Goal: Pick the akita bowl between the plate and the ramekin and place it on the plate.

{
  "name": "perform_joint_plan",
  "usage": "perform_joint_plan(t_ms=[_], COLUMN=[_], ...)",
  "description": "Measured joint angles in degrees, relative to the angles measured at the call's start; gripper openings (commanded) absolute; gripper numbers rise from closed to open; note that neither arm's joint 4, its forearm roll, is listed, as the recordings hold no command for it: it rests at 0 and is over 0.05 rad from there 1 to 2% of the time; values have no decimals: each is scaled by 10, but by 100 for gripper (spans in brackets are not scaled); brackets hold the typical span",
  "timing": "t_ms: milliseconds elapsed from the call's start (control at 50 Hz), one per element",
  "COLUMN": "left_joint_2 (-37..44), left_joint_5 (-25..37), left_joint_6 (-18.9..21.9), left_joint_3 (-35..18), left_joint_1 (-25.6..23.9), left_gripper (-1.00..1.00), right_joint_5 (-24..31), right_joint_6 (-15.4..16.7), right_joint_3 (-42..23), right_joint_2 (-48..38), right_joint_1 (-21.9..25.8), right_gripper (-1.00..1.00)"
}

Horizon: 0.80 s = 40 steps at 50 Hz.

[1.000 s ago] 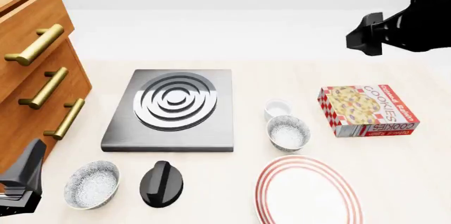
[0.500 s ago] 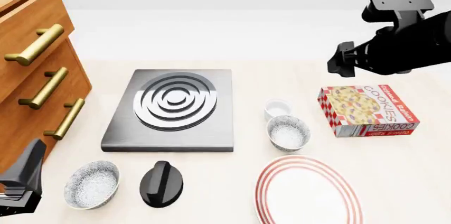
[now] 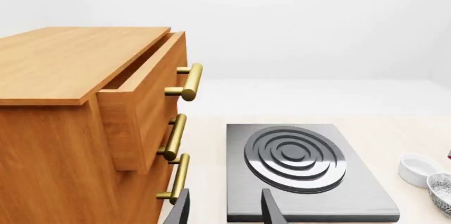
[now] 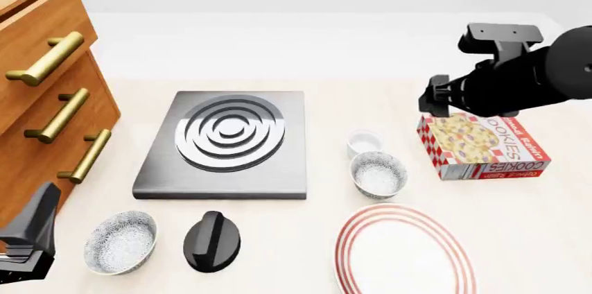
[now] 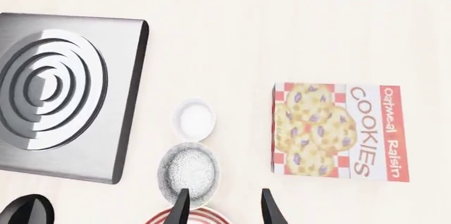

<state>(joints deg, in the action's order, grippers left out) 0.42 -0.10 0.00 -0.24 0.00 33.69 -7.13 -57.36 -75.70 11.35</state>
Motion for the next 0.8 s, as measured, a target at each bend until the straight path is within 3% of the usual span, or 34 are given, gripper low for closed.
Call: perform_joint_plan(t_ms=[460, 800], left_joint_2=[0, 0], left_joint_5=[0, 0], left_joint_6=[0, 0], left_joint_3=[0, 0], left_joint_1=[0, 0], left_gripper=[100, 100], right_joint_5=[-45, -82], right_joint_6=[-36, -44], right_joint_3=[20, 38], right_joint_2=[-30, -61], right_joint_1=[-5, -12], right_gripper=[100, 100])
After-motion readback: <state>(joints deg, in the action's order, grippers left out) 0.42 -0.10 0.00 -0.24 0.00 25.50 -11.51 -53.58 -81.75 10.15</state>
